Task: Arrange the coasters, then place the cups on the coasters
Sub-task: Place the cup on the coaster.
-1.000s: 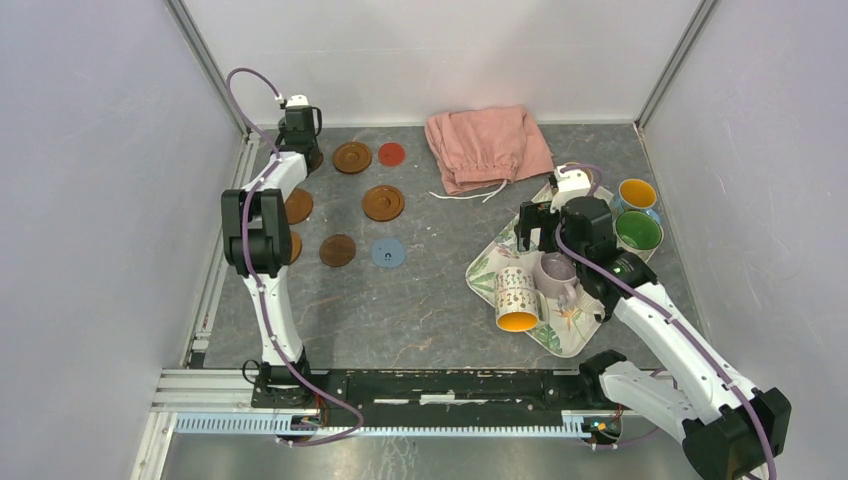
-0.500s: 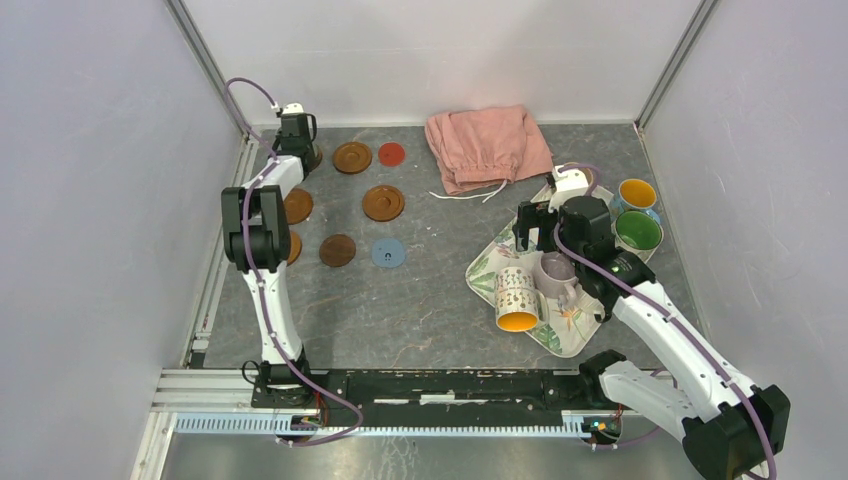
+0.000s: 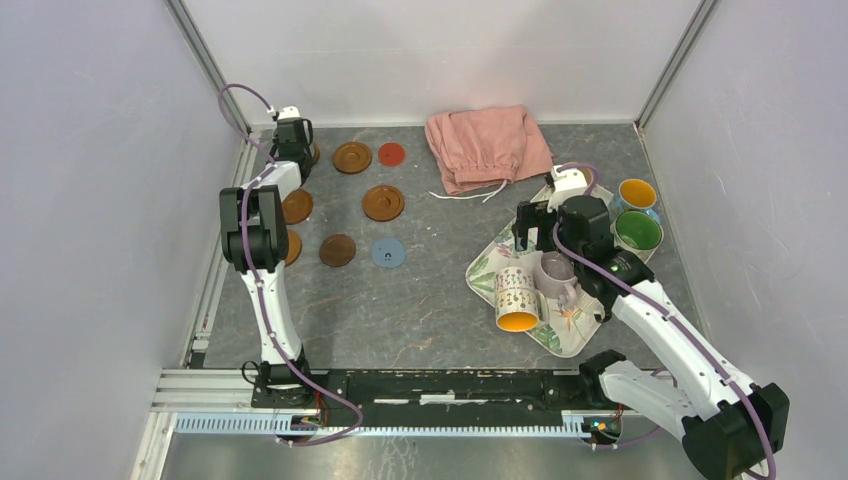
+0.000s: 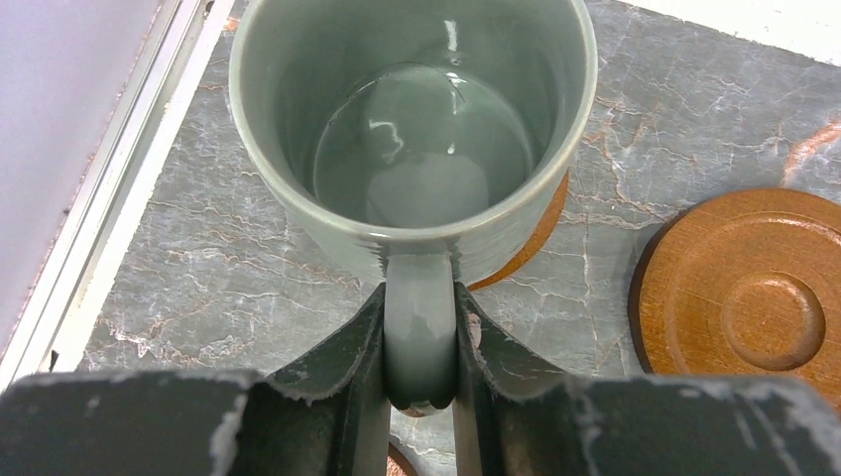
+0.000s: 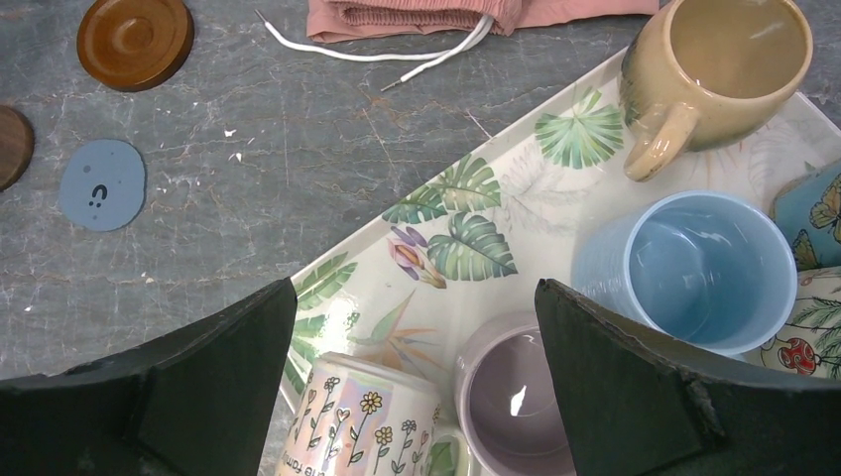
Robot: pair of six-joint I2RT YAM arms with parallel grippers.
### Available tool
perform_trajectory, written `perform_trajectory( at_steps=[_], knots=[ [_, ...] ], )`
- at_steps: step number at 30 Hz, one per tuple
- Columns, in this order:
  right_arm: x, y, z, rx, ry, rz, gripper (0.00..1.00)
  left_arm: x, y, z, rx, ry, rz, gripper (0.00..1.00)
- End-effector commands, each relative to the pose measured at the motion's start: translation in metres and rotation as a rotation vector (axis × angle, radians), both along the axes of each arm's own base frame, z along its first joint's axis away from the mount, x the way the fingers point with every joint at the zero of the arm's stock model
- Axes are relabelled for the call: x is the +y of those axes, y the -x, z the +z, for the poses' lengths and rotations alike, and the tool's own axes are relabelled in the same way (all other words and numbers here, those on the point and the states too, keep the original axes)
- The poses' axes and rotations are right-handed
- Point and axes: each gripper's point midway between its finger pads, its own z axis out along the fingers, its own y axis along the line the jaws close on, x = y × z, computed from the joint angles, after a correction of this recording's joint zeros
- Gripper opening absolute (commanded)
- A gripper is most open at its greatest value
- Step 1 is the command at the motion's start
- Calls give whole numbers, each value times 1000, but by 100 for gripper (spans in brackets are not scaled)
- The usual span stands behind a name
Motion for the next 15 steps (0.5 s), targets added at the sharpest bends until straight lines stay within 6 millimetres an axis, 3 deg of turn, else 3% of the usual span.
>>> perform_trajectory(
  at_steps=[1,4,7,15],
  knots=[
    [6,-3,10,-41,-13,23,98,-3,-14,51,-176,28,9,16],
    [5,-2,12,-47,-16,23,98,-3,-11,51,-176,34,11,26],
    [5,-1,14,-51,-18,23,98,-3,-7,52,-179,43,21,44],
    [4,3,18,-63,-23,26,98,-2,5,67,-212,40,39,80]
  ],
)
